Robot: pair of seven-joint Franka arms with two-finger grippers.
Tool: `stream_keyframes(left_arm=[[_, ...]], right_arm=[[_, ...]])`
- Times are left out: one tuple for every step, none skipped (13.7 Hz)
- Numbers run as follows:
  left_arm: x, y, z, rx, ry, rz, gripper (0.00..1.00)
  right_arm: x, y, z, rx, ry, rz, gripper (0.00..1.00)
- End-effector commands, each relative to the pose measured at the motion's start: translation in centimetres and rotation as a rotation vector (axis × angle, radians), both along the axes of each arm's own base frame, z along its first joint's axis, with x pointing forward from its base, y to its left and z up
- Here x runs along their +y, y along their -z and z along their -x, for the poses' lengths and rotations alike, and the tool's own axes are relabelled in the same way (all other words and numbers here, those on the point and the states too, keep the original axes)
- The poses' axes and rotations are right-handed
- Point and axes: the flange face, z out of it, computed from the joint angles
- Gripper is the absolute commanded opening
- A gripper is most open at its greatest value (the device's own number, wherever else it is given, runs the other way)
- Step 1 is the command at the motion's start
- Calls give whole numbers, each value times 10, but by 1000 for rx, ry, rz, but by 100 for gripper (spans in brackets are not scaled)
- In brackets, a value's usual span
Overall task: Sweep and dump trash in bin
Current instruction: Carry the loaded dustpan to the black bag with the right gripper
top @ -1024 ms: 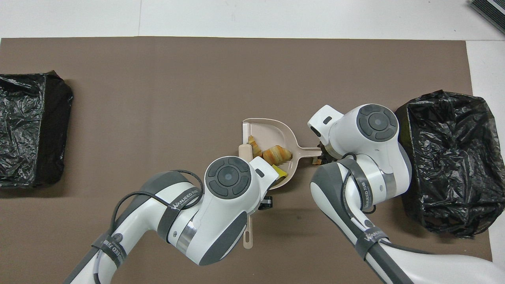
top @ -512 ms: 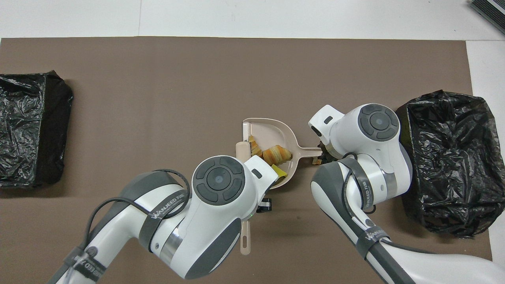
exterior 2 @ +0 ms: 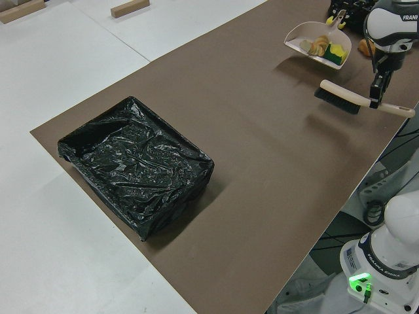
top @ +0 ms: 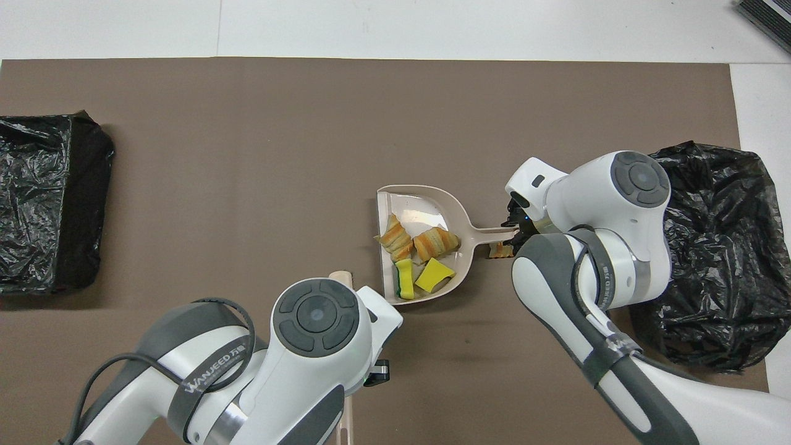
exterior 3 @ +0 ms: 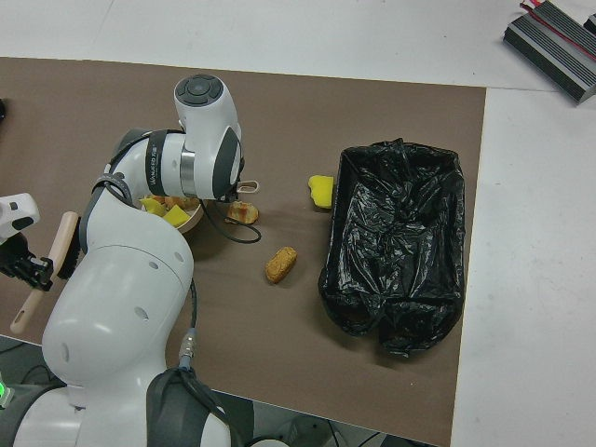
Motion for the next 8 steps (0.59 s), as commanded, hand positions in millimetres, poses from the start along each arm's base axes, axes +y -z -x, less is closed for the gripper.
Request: stream_keyframes(left_arm=[[-4, 21, 34, -76, -28, 6, 0], [-11, 28, 45, -85, -26, 8, 0], [-14, 34, 47, -83, -27, 3, 0], [-15, 38, 46, -79, -25, -2, 0], [-18, 43, 46, -80, -23, -1, 0], [-20, 47, 46, -81, -21, 5, 0], [-21, 52, 45, -74, -23, 2, 0], [-21, 55, 44, -71, -13, 2, 0]], right_arm=[[-45, -19, -4, 45, 21, -75, 0], [-63, -18, -4, 51, 21, -95, 0], [-83, -19, -4, 50, 16, -100, 0], [-101, -22, -4, 48, 16, -101, 0], [-118, -33, -5, 44, 17, -96, 0], [-131, -45, -5, 57, 26, -98, 0], [-143, -58, -5, 60, 31, -84, 0], [-159, -71, -4, 62, 39, -59, 0]])
